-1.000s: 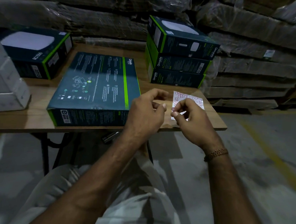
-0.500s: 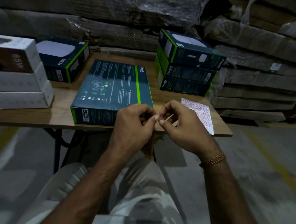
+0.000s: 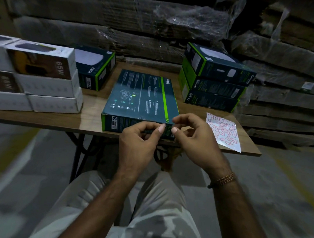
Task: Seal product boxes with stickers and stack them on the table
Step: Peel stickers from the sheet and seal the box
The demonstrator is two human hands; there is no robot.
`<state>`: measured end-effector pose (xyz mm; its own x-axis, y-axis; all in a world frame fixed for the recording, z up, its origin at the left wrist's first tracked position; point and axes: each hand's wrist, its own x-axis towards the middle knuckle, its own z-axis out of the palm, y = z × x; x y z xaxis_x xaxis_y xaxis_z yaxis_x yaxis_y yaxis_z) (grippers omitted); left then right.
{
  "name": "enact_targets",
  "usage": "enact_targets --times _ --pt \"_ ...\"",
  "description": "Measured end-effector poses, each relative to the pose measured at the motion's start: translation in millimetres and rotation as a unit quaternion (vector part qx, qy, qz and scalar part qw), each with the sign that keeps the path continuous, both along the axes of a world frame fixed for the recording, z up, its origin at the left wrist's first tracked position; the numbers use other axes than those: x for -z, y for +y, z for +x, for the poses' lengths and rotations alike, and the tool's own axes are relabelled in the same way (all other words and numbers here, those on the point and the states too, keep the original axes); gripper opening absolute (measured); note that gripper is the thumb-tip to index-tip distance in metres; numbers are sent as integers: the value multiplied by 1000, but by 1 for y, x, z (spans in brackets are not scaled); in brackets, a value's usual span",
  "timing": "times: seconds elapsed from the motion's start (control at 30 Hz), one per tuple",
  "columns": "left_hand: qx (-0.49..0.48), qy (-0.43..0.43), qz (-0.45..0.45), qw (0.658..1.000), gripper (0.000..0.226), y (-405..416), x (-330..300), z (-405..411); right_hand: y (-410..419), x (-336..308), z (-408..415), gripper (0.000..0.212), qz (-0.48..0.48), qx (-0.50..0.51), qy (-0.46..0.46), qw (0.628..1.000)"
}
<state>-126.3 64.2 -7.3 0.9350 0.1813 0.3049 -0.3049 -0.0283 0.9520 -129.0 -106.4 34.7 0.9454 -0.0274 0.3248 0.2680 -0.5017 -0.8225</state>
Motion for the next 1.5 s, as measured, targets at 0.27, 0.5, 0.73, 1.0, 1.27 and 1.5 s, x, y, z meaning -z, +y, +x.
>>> enact_targets --times 0.27,0.5,0.73,1.0,1.27,1.5 --pt "90 37 -96 991 15 9 4 -12 21 2 -2 2 91 -44 27 995" --pt "74 35 -109 991 15 13 4 -10 28 1 1 7 121 -73 44 989" --pt "3 82 -124 989 20 12 6 -9 28 -5 14 13 8 -12 -33 999" --pt "-185 -188 276 924 32 76 -28 39 46 -16 31 11 -191 -37 -99 976" --pt "-116 -104 312 937 23 88 -9 62 64 -20 42 11 -318 -34 -78 944" --pt "-118 -109 262 952 27 75 2 57 73 -25 46 9 -385 -31 -87 918"
